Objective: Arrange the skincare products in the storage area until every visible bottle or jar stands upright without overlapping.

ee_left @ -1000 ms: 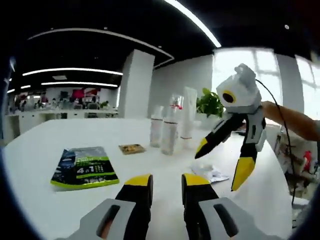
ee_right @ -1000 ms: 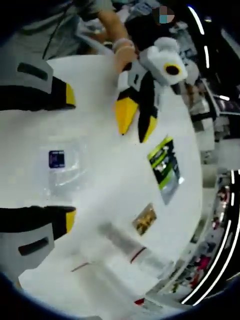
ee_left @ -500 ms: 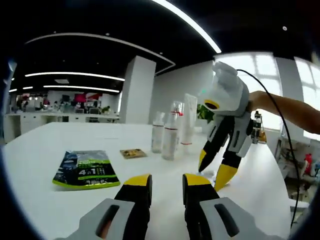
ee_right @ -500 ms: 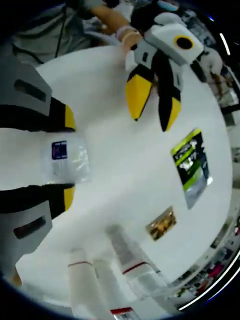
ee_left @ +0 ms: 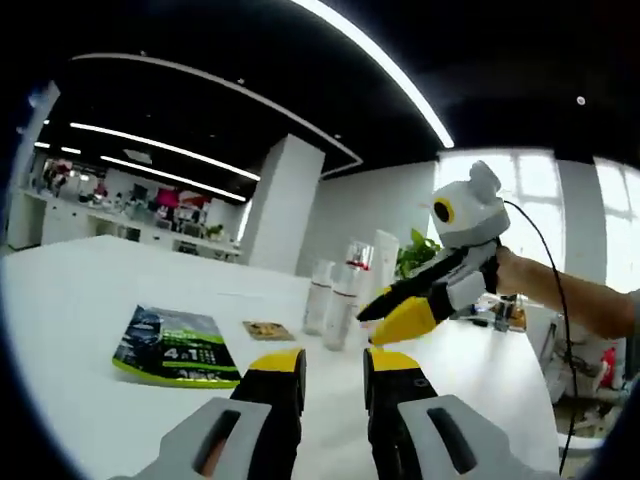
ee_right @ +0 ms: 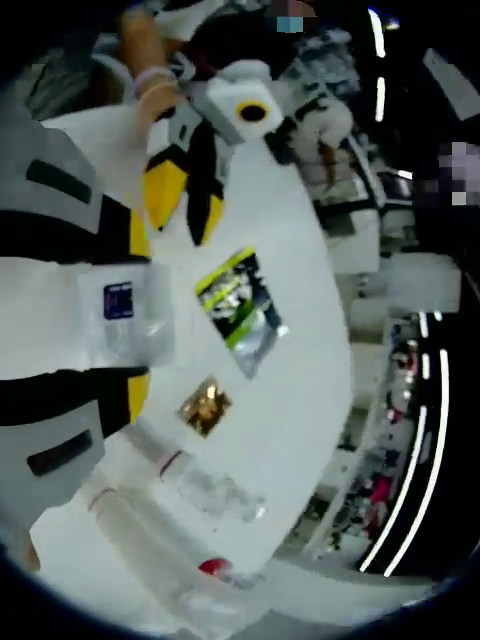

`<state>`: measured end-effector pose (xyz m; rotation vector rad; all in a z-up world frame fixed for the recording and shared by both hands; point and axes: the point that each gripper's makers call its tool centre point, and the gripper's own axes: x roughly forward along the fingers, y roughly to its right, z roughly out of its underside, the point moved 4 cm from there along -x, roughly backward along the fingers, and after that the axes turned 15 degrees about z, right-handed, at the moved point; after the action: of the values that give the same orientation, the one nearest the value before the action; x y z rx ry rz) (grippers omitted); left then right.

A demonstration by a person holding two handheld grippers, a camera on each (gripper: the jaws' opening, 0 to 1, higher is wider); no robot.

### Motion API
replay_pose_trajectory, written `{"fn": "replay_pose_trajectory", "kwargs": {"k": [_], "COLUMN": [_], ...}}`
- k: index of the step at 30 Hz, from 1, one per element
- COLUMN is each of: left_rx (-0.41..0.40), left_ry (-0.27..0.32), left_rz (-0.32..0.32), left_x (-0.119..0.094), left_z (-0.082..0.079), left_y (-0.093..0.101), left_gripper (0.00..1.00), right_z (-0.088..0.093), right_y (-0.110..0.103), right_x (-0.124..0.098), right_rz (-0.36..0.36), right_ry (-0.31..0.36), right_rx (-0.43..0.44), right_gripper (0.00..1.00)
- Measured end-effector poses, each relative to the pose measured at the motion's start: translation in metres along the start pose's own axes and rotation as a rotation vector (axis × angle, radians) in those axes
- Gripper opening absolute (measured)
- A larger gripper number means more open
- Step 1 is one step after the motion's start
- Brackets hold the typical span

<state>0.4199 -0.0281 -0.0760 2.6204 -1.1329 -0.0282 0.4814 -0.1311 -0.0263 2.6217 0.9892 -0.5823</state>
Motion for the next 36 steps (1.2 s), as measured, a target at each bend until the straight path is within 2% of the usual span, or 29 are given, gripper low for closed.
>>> {"fn": "replay_pose_trajectory", "kwargs": {"k": [2,5,9,12,14,15,17,19,21,22,23,24,25,26,28,29,30,32,33,34,35,36], "left_rx": [0.004,0.008,0.017,0.031,0.02,0.011,-0.017,-0.031,-0.015,-0.019,-0.121,-0.148,-0.178,-0.169,-0.186,-0.219,-0.233,-0.298,-0.321,-0.351,-0.371,-0.419], "left_ry": [-0.004,0.007,0.019,0.01,0.003,-0.008,0.002,-0.002,0.016,0.021,0.038,0.045,0.055,0.063,0.085,0.093,0.096,0.103,0.114,0.128,0.127,0.139], "left_rz": [0.01,0.048,0.078,0.078,0.074,0.079,0.078,0.091,0.061,0.067,0.104,0.114,0.133,0.124,0.137,0.164,0.176,0.228,0.27,0.317,0.336,0.385], "left_x": [0.002,0.004,0.006,0.006,0.006,0.005,0.005,0.004,0.001,-0.001,0.0,0.0,-0.001,-0.002,-0.004,-0.004,-0.004,-0.004,-0.005,-0.006,-0.006,-0.007], "left_z": [0.0,-0.002,-0.004,-0.002,-0.001,0.001,0.001,0.001,-0.002,-0.001,-0.001,-0.002,-0.003,-0.004,-0.006,-0.007,-0.007,-0.009,-0.011,-0.013,-0.013,-0.016], "left_y": [0.001,0.006,0.012,0.013,0.011,0.01,0.008,0.009,0.006,0.006,0.008,0.009,0.009,0.006,0.005,0.009,0.01,0.016,0.02,0.026,0.028,0.032], "left_gripper": [0.24,0.24,0.24,0.24,0.22,0.2,0.18,0.04,0.01,0.01,0.01,0.0,0.0,0.0,0.0,0.0,0.0,0.0,0.0,0.0,0.0,0.0], "right_z": [-0.005,-0.01,-0.006,0.0,0.0,-0.001,-0.001,0.0,0.003,0.004,0.007,0.007,0.004,0.003,0.003,0.002,0.005,0.011,0.015,0.015,0.015,0.012], "right_y": [-0.002,-0.003,-0.012,-0.026,-0.027,-0.031,-0.036,-0.039,-0.034,-0.023,-0.021,-0.017,-0.018,-0.017,-0.008,-0.009,-0.011,-0.019,-0.024,-0.027,-0.029,-0.032], "right_x": [-0.003,-0.004,0.0,0.004,0.005,0.004,0.005,0.004,0.005,0.007,0.005,0.004,0.001,-0.001,-0.004,-0.007,-0.009,-0.011,-0.013,-0.014,-0.015,-0.018], "right_rz": [-0.005,0.029,0.038,-0.015,-0.014,-0.047,-0.108,-0.142,-0.114,-0.049,-0.039,-0.057,-0.099,-0.145,-0.159,-0.19,-0.252,-0.359,-0.417,-0.446,-0.468,-0.504], "right_ry": [0.099,0.236,0.348,0.378,0.42,0.454,0.455,0.472,0.493,0.507,0.519,0.523,0.541,0.542,0.554,0.571,0.576,0.531,0.494,0.473,0.474,0.493], "right_rx": [0.097,0.193,0.278,0.303,0.33,0.344,0.391,0.396,0.385,0.366,0.328,0.366,0.405,0.448,0.462,0.464,0.46,0.482,0.492,0.499,0.501,0.519], "right_gripper": [0.39,0.39,0.39,0.39,0.39,0.39,0.39,0.39,0.22,0.14,0.07,0.03,0.05,0.12,0.21,0.22,0.21,0.22,0.22,0.23,0.23,0.22]}}
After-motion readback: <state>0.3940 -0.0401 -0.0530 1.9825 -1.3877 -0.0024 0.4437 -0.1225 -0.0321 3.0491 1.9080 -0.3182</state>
